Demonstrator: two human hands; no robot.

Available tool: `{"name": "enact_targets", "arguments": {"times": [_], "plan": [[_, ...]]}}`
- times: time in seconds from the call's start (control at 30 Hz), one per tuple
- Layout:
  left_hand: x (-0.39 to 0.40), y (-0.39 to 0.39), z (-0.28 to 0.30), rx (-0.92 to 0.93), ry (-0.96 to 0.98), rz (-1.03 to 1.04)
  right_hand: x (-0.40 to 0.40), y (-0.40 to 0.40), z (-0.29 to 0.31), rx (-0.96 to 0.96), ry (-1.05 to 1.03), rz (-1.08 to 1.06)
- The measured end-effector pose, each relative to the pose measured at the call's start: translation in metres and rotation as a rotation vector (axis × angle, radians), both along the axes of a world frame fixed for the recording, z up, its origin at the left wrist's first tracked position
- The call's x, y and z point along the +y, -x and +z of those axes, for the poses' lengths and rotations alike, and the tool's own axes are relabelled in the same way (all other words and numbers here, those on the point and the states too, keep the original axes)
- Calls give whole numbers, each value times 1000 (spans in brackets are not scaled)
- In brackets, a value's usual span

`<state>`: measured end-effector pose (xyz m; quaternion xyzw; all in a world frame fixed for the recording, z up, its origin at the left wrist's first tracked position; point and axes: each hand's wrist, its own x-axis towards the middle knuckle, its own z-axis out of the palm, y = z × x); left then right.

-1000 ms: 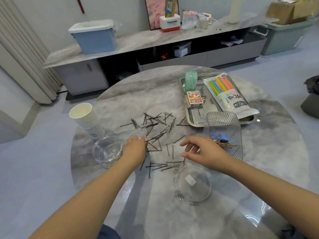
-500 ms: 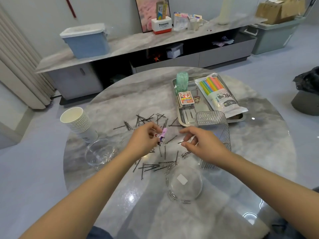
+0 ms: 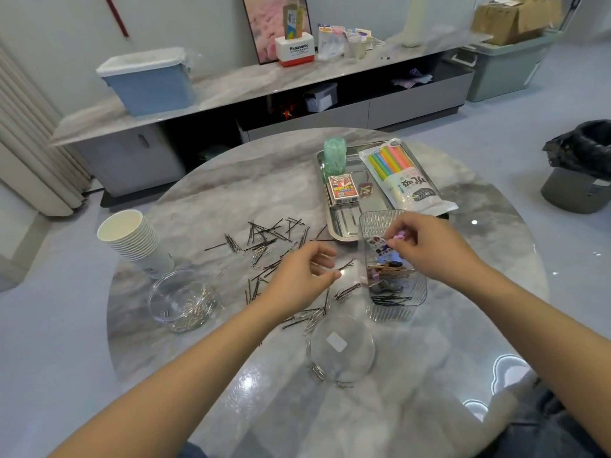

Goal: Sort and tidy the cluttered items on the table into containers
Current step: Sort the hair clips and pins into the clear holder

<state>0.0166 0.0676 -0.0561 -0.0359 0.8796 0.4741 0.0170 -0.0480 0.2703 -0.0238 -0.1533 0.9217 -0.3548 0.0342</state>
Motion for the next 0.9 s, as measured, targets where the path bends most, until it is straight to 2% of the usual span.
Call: {"name": "enact_targets", "arguments": {"times": [0.2,0.3,0.47,0.63,0.8,0.9], "plan": [[-12,0,-20,-78,106,26,3,7,-15,48,-240,37],[-27,0,-29,-126,195,70,-4,4,-13,142,-341,59],[-42,-10,-48,-212,318,79,-26,-19,-17,112,-196,202],[-45,-23,-66,-194,616,-115,-40,-34,-29,89,-219,332],[-65,-29,-67,-219,697,-86,-48,-45,-43,85,-237,408],[-70,-36,-69,-221,615,-63,-55,-49,-50,58,-227,440]]}}
